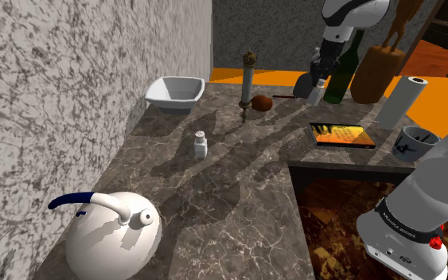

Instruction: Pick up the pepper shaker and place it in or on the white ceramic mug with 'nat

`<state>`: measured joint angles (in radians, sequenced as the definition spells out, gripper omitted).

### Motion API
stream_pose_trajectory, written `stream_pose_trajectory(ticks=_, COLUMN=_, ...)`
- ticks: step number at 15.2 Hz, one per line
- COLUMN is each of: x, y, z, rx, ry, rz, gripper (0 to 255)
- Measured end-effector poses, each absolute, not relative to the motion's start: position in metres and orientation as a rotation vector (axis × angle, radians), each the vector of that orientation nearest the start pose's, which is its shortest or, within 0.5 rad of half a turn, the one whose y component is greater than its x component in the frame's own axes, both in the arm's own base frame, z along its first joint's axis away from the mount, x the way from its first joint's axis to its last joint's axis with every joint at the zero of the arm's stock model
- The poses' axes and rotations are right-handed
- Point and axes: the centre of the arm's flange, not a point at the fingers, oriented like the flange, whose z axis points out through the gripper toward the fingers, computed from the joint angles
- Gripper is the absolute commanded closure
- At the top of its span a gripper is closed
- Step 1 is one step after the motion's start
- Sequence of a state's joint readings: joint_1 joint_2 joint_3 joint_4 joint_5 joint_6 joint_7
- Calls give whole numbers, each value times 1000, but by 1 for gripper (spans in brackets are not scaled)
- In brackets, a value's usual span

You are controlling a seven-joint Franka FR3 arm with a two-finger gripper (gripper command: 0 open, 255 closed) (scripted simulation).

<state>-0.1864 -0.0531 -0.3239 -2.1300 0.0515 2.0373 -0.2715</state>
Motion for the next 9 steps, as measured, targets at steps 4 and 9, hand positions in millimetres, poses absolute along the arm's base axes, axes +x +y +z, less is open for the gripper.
stream_pose_trajectory(ticks=4, x=460, y=-256, z=447, rx=-3041, ry=401, rz=24, gripper=255)
stream_pose_trajectory(ticks=9, x=459, y=-257, z=473, rx=-3041, ry=401, rz=24, gripper=255)
